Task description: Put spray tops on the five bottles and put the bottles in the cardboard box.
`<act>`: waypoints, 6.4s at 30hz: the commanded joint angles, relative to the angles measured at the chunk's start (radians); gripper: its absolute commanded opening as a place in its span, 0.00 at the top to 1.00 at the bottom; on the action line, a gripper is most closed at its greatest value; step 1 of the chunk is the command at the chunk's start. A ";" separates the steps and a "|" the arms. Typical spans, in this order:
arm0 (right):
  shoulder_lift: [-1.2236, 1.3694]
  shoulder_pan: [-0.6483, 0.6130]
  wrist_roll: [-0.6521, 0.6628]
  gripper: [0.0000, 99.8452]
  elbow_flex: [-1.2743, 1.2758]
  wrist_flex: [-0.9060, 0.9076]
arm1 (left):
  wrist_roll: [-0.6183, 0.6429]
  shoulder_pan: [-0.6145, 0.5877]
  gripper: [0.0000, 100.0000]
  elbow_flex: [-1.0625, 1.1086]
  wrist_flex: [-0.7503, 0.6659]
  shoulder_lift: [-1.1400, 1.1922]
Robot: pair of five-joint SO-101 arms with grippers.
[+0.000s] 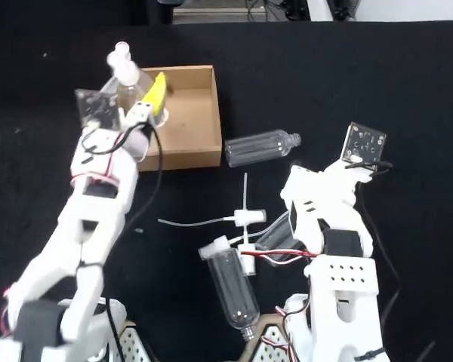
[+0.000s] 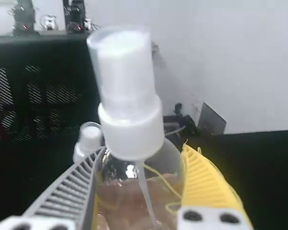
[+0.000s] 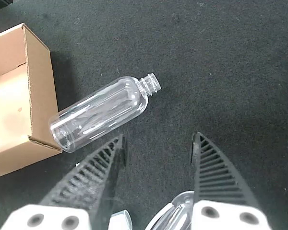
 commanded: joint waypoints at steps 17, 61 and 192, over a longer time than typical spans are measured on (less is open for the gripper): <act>-0.019 0.012 -0.002 0.80 -0.007 -0.028 | -0.087 0.044 0.97 -0.406 -0.284 0.652; -0.019 0.012 -0.002 0.80 -0.008 -0.028 | -0.140 -0.008 0.97 -0.374 -0.318 0.756; -0.021 0.012 -0.002 0.80 -0.010 -0.029 | -0.138 -0.035 0.68 -0.143 -0.348 0.578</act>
